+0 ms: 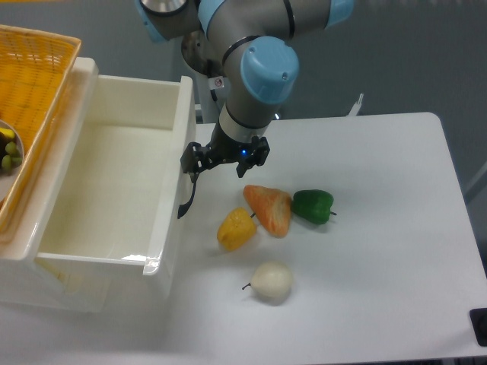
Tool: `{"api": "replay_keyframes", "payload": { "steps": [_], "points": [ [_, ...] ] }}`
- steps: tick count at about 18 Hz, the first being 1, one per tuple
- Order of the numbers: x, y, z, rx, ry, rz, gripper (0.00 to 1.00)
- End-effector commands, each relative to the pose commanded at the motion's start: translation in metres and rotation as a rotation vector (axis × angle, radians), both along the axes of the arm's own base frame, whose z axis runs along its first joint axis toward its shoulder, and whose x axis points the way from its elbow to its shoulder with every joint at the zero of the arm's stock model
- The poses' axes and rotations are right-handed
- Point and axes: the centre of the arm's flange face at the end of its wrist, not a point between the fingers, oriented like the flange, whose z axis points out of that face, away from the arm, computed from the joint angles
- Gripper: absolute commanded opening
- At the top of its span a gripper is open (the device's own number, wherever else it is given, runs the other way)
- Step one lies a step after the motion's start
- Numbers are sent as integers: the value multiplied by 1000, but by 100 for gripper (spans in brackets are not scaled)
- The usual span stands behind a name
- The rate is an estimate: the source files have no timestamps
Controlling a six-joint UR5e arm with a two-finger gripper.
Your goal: Slide the top white drawer open
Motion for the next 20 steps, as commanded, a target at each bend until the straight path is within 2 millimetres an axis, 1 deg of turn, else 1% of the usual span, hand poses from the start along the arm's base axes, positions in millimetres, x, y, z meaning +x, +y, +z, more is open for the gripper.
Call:
{"api": "replay_keyframes", "payload": {
  "steps": [3, 5, 7, 8, 11, 12, 13, 16, 18, 19, 20],
  "points": [
    [-5, -4, 0, -3, -1, 11, 100],
    [-18, -13, 3, -3, 5, 41, 100],
    [-24, -21, 9, -12, 27, 54, 100],
    [-30, -27, 10, -23, 40, 66, 100],
    [-41, -34, 16, -66, 107, 65, 100],
    [-45, -35, 22, -73, 134, 47, 100],
    [-47, -37, 22, -85, 155, 0, 100],
    [-59, -51, 9, -123, 187, -140, 100],
    [-69, -59, 7, -129, 203, -198, 100],
    [-77, -63, 10, -123, 221, -226, 100],
    [-88, -63, 12, -108, 260, -262, 100]
  ]
}}
